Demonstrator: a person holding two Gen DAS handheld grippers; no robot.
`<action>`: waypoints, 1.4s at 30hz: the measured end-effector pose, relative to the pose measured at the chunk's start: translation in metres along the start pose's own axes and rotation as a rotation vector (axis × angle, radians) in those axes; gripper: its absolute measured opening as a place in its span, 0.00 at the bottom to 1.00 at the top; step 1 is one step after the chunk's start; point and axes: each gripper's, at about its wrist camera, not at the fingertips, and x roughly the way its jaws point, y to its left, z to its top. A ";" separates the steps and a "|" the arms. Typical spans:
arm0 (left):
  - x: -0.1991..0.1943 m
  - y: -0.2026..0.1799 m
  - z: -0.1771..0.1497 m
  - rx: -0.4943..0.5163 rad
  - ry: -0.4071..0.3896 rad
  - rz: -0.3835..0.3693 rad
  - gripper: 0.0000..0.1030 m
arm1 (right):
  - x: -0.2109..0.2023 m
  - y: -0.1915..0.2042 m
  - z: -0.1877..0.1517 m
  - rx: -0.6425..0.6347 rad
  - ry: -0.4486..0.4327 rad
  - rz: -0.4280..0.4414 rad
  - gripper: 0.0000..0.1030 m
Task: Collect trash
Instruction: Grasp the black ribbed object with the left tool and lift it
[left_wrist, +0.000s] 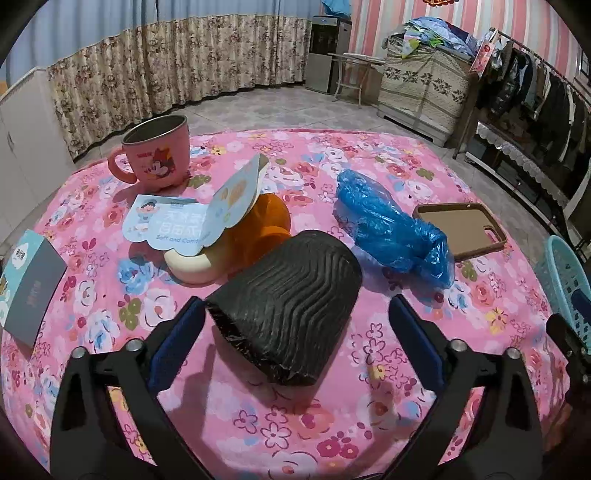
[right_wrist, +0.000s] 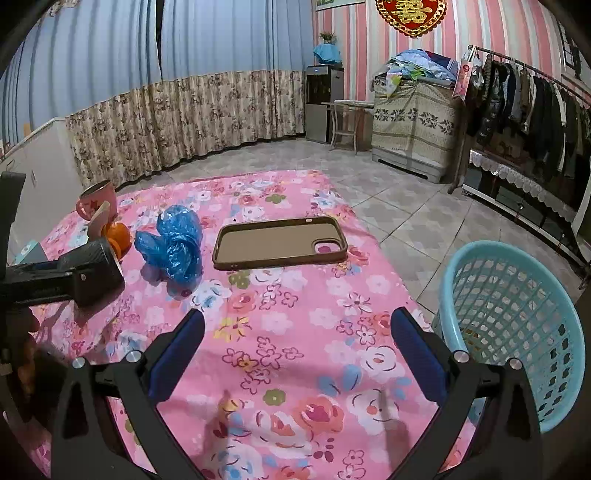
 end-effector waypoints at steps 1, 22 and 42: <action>0.001 0.002 0.000 -0.001 0.001 0.001 0.83 | 0.000 0.001 0.000 -0.002 0.002 -0.001 0.96; -0.059 0.070 -0.008 -0.073 -0.102 0.051 0.76 | 0.004 0.032 0.008 -0.061 0.004 0.033 0.96; -0.079 0.158 -0.014 -0.150 -0.177 0.151 0.76 | 0.073 0.118 0.034 -0.169 0.091 0.087 0.93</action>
